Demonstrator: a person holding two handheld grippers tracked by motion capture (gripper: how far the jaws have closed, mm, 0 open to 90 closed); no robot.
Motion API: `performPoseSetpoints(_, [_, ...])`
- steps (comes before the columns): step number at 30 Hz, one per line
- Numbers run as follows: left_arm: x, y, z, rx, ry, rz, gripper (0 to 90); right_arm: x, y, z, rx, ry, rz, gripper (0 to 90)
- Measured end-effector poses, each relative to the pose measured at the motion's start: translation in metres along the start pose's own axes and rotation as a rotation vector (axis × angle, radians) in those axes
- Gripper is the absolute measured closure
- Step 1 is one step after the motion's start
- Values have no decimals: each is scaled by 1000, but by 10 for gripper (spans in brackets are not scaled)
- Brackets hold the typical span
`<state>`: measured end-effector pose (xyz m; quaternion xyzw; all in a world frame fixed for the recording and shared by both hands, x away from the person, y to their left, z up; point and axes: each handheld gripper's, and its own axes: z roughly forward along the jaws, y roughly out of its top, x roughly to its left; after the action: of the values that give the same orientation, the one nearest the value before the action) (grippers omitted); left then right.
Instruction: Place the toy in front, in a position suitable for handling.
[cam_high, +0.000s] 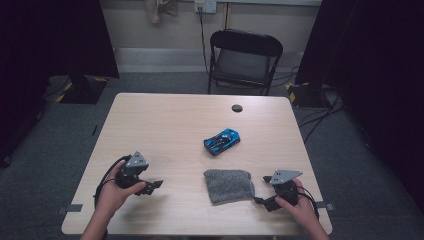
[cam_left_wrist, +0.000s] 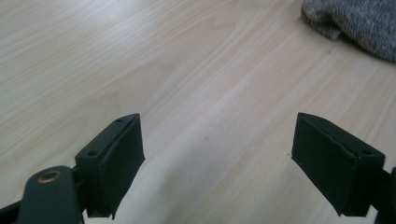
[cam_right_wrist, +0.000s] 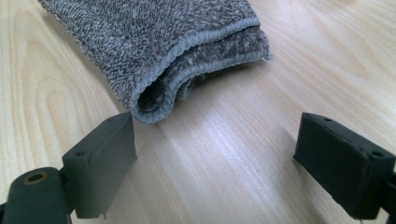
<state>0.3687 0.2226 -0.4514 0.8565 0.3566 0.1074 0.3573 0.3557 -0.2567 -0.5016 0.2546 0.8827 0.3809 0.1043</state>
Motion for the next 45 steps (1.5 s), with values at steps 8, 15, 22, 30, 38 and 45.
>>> performPoseSetpoints(8, [-2, 35, 30, 2, -39, 10, 162, 0, 0, 0, 0, 0, 0, 118])
performPoseSetpoints(15, [-1, 59, 52, 5, -52, -11, 161, 0, 0, 0, 0, -1, 0, 118])
performPoseSetpoints(22, [-2, 75, 73, 16, -75, -5, 169, 0, 0, 0, 0, -1, 0, 118])
performPoseSetpoints(30, [1, 90, 93, 15, -74, -10, 178, 0, 0, 0, 0, -1, 0, 118])
performPoseSetpoints(38, [0, 108, 103, 4, -73, 6, 186, 0, 0, 0, 0, -2, 1, 118])
performPoseSetpoints(45, [-3, 123, 121, 6, -78, 19, 186, 0, 0, 0, 1, -2, 1, 118])
